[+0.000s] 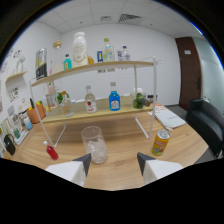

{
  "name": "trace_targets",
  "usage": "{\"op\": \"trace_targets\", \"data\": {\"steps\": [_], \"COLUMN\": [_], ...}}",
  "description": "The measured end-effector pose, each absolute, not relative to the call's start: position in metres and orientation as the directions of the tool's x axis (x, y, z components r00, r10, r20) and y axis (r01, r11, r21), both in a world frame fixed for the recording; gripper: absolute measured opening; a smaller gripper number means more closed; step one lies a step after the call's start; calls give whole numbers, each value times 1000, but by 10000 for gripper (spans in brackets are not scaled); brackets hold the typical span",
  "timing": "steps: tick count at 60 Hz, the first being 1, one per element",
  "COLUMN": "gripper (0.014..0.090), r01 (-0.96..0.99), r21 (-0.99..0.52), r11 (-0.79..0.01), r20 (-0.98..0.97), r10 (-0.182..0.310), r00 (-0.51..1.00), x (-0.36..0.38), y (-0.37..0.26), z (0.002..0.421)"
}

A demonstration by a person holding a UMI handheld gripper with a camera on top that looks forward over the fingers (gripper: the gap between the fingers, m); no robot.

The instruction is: Make me a cup of Vodka Sunrise.

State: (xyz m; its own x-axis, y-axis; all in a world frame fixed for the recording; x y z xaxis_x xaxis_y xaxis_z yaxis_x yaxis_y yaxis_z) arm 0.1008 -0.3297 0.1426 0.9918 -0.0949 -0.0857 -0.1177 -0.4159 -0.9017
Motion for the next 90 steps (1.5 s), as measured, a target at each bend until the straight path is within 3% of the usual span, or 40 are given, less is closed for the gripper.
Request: {"op": "trace_targets", "data": {"steps": [8, 26, 36, 40, 59, 76, 90], "gripper": [858, 857, 846, 798, 366, 350, 352], "r01": [-125, -94, -52, -48, -4, 10, -23], "r21": [-897, -956, -972, -970, -960, -960, -971], "r11": [-424, -276, -230, -239, -282, -280, -240], "r20": [-111, -113, -64, -59, -5, -1, -36], "r10": [-59, 54, 47, 42, 2, 37, 49], "r00": [992, 992, 997, 997, 1000, 999, 998], "x": [49, -39, -52, -54, -53, -58, -61], "y": [-325, -232, -170, -151, -115, -119, -142], "z": [140, 213, 227, 222, 189, 193, 226]}}
